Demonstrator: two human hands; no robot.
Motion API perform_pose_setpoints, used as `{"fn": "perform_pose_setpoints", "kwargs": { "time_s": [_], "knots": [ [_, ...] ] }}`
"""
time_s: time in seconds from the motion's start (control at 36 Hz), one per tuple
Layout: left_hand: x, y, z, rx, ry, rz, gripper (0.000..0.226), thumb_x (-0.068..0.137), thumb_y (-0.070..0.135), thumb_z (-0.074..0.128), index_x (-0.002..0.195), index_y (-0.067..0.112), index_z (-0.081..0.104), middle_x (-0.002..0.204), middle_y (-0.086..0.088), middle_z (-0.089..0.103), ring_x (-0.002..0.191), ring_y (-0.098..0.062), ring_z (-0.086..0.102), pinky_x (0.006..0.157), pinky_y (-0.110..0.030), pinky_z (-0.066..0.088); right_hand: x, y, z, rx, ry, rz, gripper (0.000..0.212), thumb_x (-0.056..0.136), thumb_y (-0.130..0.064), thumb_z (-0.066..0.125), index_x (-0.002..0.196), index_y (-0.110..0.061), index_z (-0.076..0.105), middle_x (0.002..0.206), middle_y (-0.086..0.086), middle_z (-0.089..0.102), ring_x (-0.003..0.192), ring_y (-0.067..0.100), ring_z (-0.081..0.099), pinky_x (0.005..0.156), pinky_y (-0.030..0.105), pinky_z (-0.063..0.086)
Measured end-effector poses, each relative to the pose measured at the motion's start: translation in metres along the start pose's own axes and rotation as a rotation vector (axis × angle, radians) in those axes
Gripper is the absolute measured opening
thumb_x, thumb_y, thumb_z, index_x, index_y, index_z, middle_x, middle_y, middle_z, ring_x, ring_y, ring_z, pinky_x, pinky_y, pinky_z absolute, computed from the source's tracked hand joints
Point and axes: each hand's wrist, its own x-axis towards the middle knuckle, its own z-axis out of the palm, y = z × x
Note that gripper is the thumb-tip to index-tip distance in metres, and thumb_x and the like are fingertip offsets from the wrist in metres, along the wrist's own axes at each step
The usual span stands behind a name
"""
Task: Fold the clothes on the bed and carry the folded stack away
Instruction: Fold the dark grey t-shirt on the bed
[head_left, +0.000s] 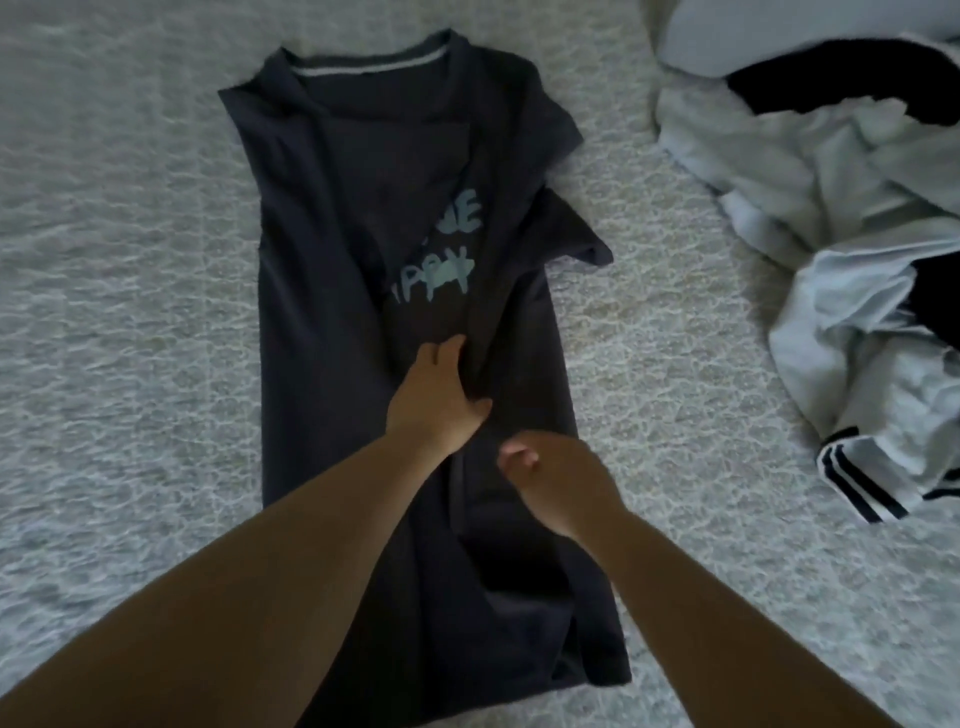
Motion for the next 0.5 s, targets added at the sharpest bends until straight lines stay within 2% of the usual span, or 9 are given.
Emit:
{"fn": "perform_pose_setpoints", "kwargs": {
  "time_s": [0.06, 0.11, 0.14, 0.19, 0.28, 0.33, 0.39, 0.44, 0.5],
  "knots": [
    [0.012, 0.002, 0.001, 0.129, 0.090, 0.087, 0.080, 0.087, 0.035, 0.064, 0.150, 0.024, 0.017, 0.144, -0.001, 0.027, 0.126, -0.023, 0.038, 0.095, -0.038, 0.046, 0.027, 0.002, -0.022, 0.145, 0.113, 0.106, 0.023, 0.093, -0.030, 0.050, 0.108, -0.022, 0.067, 0.110, 0.004, 0.067, 0.104, 0.026, 0.060, 0.089, 0.034, 0.048],
    [0.028, 0.005, 0.002, 0.217, 0.154, 0.153, 0.081, 0.088, 0.034, 0.062, 0.151, 0.022, 0.013, 0.145, 0.000, 0.025, 0.129, -0.022, 0.032, 0.099, -0.037, 0.043, 0.058, 0.005, -0.045, 0.419, 0.179, 0.226, 0.021, 0.093, -0.022, 0.051, 0.101, -0.011, 0.068, 0.104, 0.014, 0.068, 0.097, 0.030, 0.064, 0.089, 0.041, 0.051],
    [0.038, 0.008, 0.002, 0.241, 0.175, 0.173, 0.081, 0.088, 0.033, 0.061, 0.151, 0.021, 0.012, 0.146, -0.001, 0.024, 0.130, -0.022, 0.031, 0.100, -0.037, 0.041, 0.073, 0.005, -0.056, 0.588, 0.202, 0.275, 0.018, 0.093, -0.019, 0.052, 0.095, -0.009, 0.067, 0.101, 0.017, 0.068, 0.088, 0.028, 0.066, 0.085, 0.041, 0.054],
    [0.056, 0.017, 0.000, 0.221, 0.194, 0.194, 0.081, 0.089, 0.031, 0.060, 0.152, 0.020, 0.010, 0.148, -0.002, 0.022, 0.132, -0.022, 0.030, 0.101, -0.036, 0.041, 0.100, 0.002, -0.073, 0.925, 0.232, 0.338, 0.014, 0.093, -0.017, 0.054, 0.086, -0.011, 0.065, 0.087, 0.015, 0.067, 0.070, 0.018, 0.064, 0.068, 0.031, 0.055],
    [0.081, 0.031, -0.003, 0.126, 0.210, 0.193, 0.081, 0.091, 0.025, 0.057, 0.152, 0.019, 0.006, 0.152, -0.002, 0.017, 0.137, -0.022, 0.026, 0.103, -0.035, 0.041, 0.139, -0.010, -0.089, 1.342, 0.259, 0.327, 0.014, 0.095, -0.023, 0.054, 0.092, -0.011, 0.061, 0.083, 0.007, 0.066, 0.071, 0.015, 0.065, 0.057, 0.024, 0.054],
    [0.095, 0.040, -0.005, 0.131, 0.226, 0.200, 0.081, 0.092, 0.022, 0.055, 0.153, 0.018, 0.003, 0.156, -0.002, 0.009, 0.140, -0.023, 0.020, 0.106, -0.035, 0.037, 0.161, -0.022, -0.097, 1.503, 0.246, 0.265, 0.015, 0.095, -0.028, 0.055, 0.099, -0.014, 0.059, 0.089, 0.005, 0.066, 0.079, 0.017, 0.066, 0.060, 0.026, 0.054],
    [0.108, 0.047, -0.005, 0.152, 0.232, 0.202, 0.080, 0.093, 0.018, 0.053, 0.152, 0.016, -0.001, 0.158, -0.003, 0.002, 0.142, -0.024, 0.016, 0.112, -0.035, 0.031, 0.178, -0.034, -0.105, 1.596, 0.223, 0.245, 0.026, 0.093, -0.033, 0.058, 0.111, -0.014, 0.058, 0.098, 0.006, 0.065, 0.086, 0.021, 0.065, 0.064, 0.030, 0.055],
    [0.119, 0.055, -0.006, 0.140, 0.213, 0.195, 0.075, 0.096, 0.017, 0.048, 0.152, 0.014, -0.002, 0.159, -0.005, 0.002, 0.143, -0.024, 0.016, 0.115, -0.034, 0.025, 0.190, -0.044, -0.113, 1.612, 0.236, 0.303, 0.035, 0.091, -0.035, 0.060, 0.118, -0.013, 0.056, 0.103, 0.008, 0.063, 0.085, 0.022, 0.063, 0.061, 0.032, 0.053],
    [0.128, 0.064, -0.006, 0.069, 0.210, 0.203, 0.067, 0.099, 0.021, 0.042, 0.152, 0.013, 0.002, 0.159, -0.006, 0.006, 0.143, -0.024, 0.016, 0.115, -0.035, 0.023, 0.197, -0.050, -0.125, 1.596, 0.328, 0.418, 0.030, 0.094, -0.033, 0.057, 0.117, -0.014, 0.053, 0.102, 0.007, 0.059, 0.083, 0.021, 0.060, 0.061, 0.031, 0.050]
  ]
}}
